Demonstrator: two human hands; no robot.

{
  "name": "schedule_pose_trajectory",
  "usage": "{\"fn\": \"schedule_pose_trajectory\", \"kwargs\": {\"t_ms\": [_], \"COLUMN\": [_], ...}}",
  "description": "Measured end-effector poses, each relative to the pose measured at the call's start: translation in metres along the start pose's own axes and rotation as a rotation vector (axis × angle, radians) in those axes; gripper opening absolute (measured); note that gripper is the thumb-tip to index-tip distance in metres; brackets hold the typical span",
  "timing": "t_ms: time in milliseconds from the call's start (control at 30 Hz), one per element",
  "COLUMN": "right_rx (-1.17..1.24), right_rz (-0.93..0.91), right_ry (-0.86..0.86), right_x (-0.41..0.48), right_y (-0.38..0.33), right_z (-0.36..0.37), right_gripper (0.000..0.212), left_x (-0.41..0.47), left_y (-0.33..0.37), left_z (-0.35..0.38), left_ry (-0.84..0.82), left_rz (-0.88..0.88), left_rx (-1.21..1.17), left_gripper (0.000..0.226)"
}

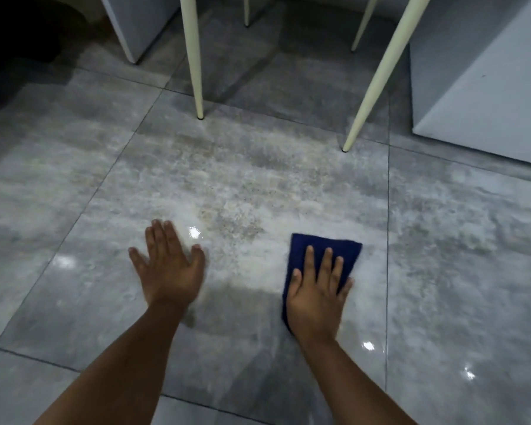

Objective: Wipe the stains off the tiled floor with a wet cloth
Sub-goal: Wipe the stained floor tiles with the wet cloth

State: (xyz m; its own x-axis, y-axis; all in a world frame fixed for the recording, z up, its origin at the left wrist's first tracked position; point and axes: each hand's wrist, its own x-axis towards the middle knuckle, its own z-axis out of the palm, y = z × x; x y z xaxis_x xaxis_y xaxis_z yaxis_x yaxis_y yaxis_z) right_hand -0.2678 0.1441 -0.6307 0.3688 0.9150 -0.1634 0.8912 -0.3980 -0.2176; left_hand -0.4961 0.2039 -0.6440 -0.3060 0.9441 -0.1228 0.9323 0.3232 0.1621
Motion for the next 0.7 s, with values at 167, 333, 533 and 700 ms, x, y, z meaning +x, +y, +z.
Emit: {"fn": "schedule_pose_trajectory", "kwargs": {"t_ms": [167, 333, 533, 700], "right_rx": [-0.062, 0.008, 0.011, -0.007], "right_rz": [-0.106, 0.207, -0.022, 0.232], "right_ry": [-0.047, 0.088, 0.080, 0.131], "right_x": [0.051, 0.007, -0.040, -0.015], "right_y": [0.041, 0.111, 0.123, 0.201], "right_z": [-0.017, -0.023, -0.014, -0.030], "right_gripper": [0.056, 0.054, 0.058, 0.058], "left_x": [0.000, -0.006, -0.088, -0.145], "left_y": [0.000, 0.015, 0.118, 0.191], "left_z": [0.002, -0.004, 0.016, 0.039], "left_ry": [0.003, -0.048, -0.153, -0.222], "left_rz": [0.017, 0.037, 0.400, 0.570], "left_rx": [-0.003, 0.001, -0.031, 0.007], "left_gripper": [0.079, 0.070, 0.083, 0.077]}}
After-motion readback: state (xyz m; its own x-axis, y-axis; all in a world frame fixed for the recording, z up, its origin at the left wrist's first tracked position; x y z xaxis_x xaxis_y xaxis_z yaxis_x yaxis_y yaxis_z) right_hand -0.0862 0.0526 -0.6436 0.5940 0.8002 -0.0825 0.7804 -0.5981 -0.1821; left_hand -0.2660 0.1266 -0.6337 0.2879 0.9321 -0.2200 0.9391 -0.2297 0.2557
